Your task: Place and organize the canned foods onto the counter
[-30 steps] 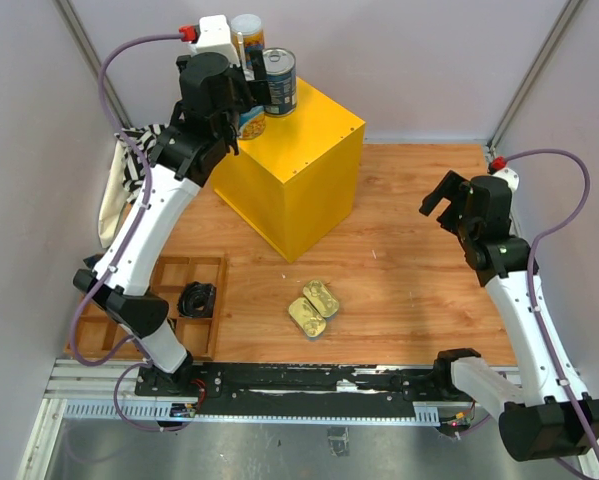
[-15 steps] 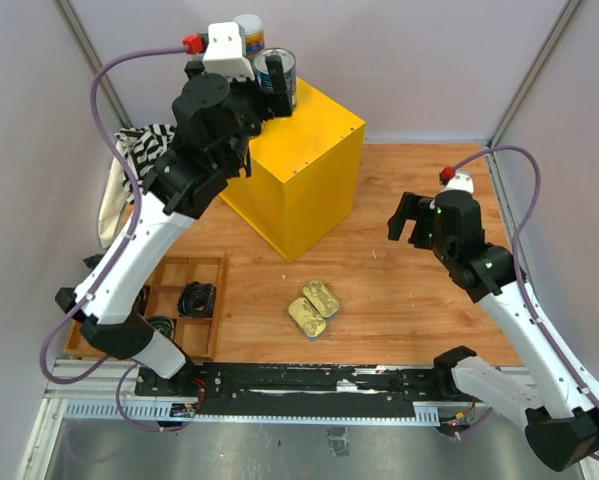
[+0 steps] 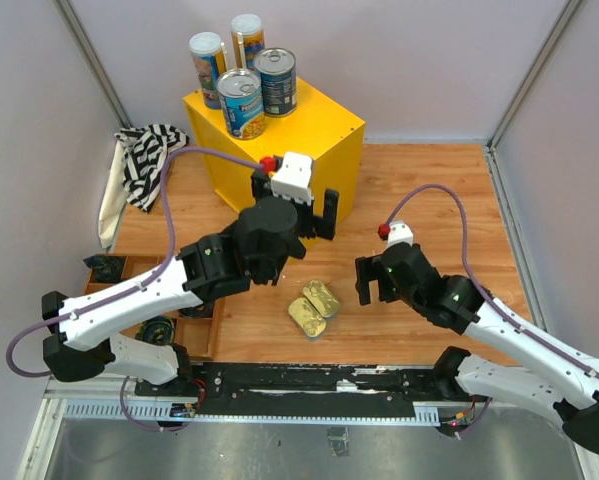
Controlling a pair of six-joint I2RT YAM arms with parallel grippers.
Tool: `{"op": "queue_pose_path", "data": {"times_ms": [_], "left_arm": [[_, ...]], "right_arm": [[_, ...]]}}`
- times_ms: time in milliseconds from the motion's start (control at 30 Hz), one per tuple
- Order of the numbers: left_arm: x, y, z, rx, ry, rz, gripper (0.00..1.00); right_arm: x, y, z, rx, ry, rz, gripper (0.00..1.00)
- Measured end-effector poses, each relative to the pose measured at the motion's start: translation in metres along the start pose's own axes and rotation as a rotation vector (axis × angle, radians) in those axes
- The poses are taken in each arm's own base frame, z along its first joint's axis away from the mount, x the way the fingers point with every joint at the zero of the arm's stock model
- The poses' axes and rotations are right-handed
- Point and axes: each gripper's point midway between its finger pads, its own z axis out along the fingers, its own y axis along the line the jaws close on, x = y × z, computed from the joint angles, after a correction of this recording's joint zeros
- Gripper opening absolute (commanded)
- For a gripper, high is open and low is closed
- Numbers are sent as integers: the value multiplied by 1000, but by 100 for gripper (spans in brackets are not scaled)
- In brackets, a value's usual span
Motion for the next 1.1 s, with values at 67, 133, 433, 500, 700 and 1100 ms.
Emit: {"op": "queue_pose_path", "data": {"times_ms": [67, 133, 433, 500, 700, 1100], "left_arm": [[25, -7, -9, 14, 35, 5, 99], [53, -9, -19, 21, 72, -2, 99], [132, 24, -47, -27, 169, -124, 97], [143, 28, -50, -34, 181, -156, 97], [189, 32, -53, -56, 249, -183, 97], [227, 32, -57, -67, 306, -241, 97]], "right_arm": [[16, 3, 5, -10, 25, -23, 99], [32, 5, 10, -19, 51, -48, 98], [73, 12, 35, -56, 112, -80, 96], [77, 16, 39, -66, 117, -83, 96], [81, 31, 49, -114, 123, -98, 95], [102, 56, 68, -190, 149, -143, 94]]}}
